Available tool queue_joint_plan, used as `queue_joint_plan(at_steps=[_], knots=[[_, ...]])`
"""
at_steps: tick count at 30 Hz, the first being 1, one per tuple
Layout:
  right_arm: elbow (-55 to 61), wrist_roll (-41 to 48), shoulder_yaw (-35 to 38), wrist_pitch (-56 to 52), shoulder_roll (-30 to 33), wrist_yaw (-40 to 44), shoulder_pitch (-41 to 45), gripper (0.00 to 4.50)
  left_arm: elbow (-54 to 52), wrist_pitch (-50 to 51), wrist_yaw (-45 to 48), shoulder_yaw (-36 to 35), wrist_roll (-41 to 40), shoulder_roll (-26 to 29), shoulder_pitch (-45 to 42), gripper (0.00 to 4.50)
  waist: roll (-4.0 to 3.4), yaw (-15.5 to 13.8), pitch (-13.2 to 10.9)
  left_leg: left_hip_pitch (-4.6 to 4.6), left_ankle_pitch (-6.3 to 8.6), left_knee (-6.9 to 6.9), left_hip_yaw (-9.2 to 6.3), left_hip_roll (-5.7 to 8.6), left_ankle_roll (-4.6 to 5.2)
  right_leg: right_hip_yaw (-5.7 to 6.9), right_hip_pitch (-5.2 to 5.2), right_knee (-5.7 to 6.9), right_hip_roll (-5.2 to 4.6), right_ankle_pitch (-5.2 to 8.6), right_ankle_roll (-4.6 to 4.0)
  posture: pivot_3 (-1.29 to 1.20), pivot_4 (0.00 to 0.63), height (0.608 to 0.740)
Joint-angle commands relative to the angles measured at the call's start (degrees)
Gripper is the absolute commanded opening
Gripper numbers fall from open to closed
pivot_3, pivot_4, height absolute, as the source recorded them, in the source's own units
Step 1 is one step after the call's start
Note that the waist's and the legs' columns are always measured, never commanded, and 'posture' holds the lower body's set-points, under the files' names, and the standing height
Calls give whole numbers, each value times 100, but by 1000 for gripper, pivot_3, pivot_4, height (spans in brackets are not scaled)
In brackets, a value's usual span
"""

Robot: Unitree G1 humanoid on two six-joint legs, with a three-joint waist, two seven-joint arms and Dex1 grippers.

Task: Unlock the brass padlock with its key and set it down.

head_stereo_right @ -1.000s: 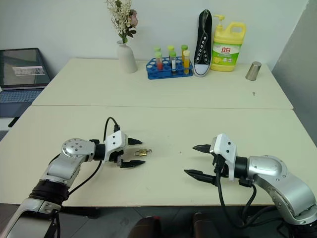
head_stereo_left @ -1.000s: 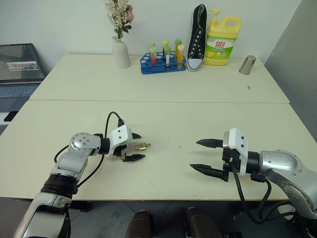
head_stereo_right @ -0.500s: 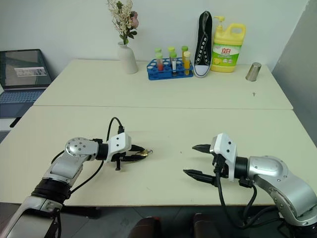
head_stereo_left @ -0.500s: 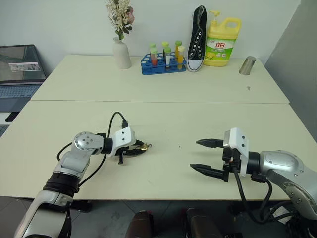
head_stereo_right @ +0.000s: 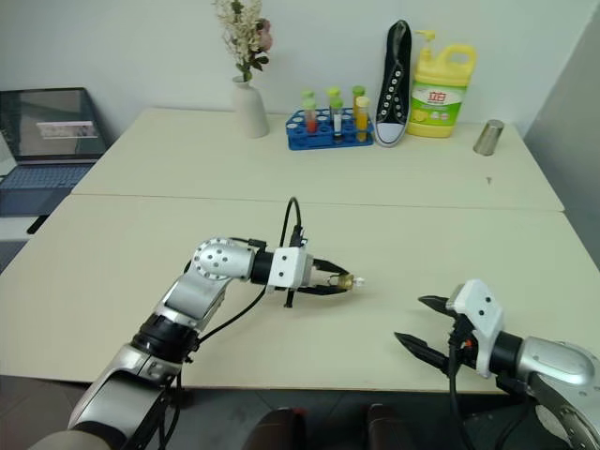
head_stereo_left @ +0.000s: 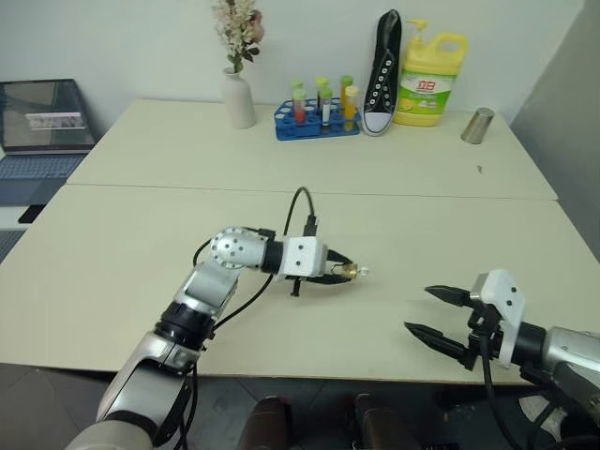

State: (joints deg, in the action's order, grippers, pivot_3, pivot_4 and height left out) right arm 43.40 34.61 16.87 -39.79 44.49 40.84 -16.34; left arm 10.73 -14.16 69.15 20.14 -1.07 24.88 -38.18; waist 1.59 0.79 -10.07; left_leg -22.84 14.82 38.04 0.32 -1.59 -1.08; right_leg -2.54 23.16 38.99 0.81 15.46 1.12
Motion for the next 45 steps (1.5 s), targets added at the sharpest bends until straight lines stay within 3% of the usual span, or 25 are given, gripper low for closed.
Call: queue_joint_plan(at_steps=[1,8,13,25,39,43,45], knots=[[243,148,103,59,-102,-153,126,4110,228,-1218,-564,58,602,14,-138,960,0,85,0,1,0,0,-4,-3,0,-2,0,1,4,-1,-1,0,150,740],[40,298,-265,67,-229,-233,783,4110,1034,-3417,-2482,-143,1958,43,-355,960,3,90,-2,-3,0,-1,-20,-5,0,1,0,1,13,-4,-7,0,150,740],[-414,380,-578,100,-533,-310,1568,4110,956,-4036,-3145,-186,2126,134,-175,960,6,76,-4,-9,0,0,-7,-4,0,-1,1,-5,-10,-7,0,0,150,740],[-1514,1365,-944,-580,-690,366,2982,4110,455,-4365,-3744,-247,2209,531,135,960,6,72,-4,-8,0,-1,-13,-9,0,1,1,-2,-11,-8,-1,0,150,740],[-2010,1641,-1151,-919,-852,532,3562,4110,199,-4183,-4074,-300,2462,653,265,960,6,74,-4,-8,0,-1,-13,-10,0,5,1,-1,-12,-23,-26,0,150,740],[-2047,1645,-1192,-986,-893,540,3634,2909,135,-4141,-4089,-274,2459,676,295,960,6,74,-4,-8,0,-1,-12,-10,0,5,2,-2,-12,-23,-27,0,150,740],[-2065,1642,-1209,-1008,-911,539,3656,2071,98,-4114,-4090,-267,2461,676,305,960,6,74,-4,-8,0,-1,-12,-10,0,5,2,-1,-12,-23,-27,0,150,740]])
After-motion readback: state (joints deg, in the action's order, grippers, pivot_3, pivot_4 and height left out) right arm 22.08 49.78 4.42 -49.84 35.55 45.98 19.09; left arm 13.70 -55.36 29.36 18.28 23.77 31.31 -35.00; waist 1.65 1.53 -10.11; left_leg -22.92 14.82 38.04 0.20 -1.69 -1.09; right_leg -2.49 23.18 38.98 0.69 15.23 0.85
